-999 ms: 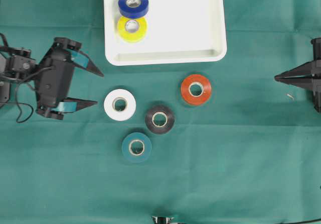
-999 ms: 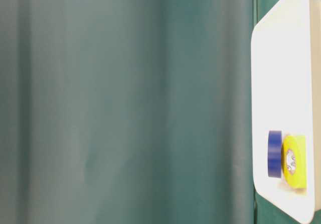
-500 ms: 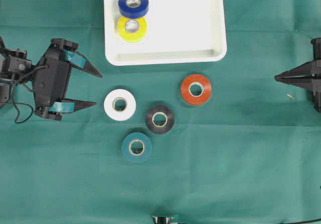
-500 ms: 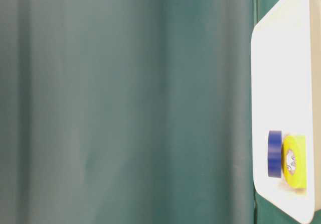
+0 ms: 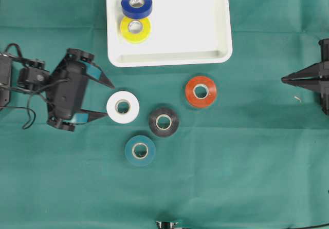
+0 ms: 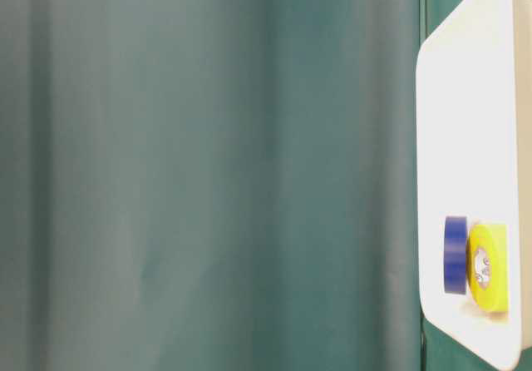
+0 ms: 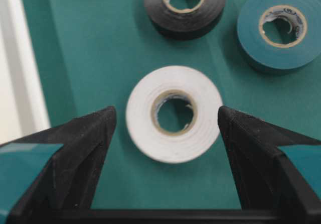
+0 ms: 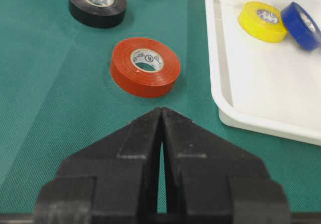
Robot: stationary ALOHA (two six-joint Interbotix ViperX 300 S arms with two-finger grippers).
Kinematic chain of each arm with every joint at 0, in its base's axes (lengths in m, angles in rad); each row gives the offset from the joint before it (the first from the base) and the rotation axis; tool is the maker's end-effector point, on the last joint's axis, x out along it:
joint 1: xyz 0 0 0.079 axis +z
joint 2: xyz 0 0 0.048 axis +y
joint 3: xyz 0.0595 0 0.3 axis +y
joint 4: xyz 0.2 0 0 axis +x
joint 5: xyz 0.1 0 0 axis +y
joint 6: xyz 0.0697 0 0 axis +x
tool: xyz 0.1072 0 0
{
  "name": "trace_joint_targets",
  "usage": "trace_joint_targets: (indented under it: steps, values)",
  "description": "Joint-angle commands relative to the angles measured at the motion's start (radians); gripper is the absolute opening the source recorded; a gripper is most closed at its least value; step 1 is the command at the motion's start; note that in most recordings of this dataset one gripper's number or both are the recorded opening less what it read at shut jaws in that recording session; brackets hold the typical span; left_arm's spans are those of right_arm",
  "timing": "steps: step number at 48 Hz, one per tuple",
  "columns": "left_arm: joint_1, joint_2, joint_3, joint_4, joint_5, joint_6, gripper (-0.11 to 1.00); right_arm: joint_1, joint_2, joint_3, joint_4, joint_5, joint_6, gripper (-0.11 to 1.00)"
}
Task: Put the tape into the white case with the left arm.
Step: 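Move the left gripper over the black roll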
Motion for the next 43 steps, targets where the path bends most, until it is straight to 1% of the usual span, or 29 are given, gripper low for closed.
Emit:
trace_joint_targets:
  steps: [1,22,33,43]
  values:
    - [-0.012,0.040,-0.060,-0.002,-0.008,-0.002,0.82,-0.002,0.006,0.003,-0.005,-0.006,0.002,-0.09]
    - [-0.015,0.268,-0.270,-0.002,0.003,-0.005,0.81,-0.002,0.006,0.003,-0.006,-0.008,0.002,-0.09]
    - [-0.012,0.341,-0.348,-0.002,0.035,-0.005,0.81,-0.002,0.006,0.003,-0.006,-0.008,0.002,-0.09]
    - [0.006,0.396,-0.388,-0.002,0.061,-0.017,0.81,-0.002,0.006,0.003,-0.006,-0.008,0.002,-0.09]
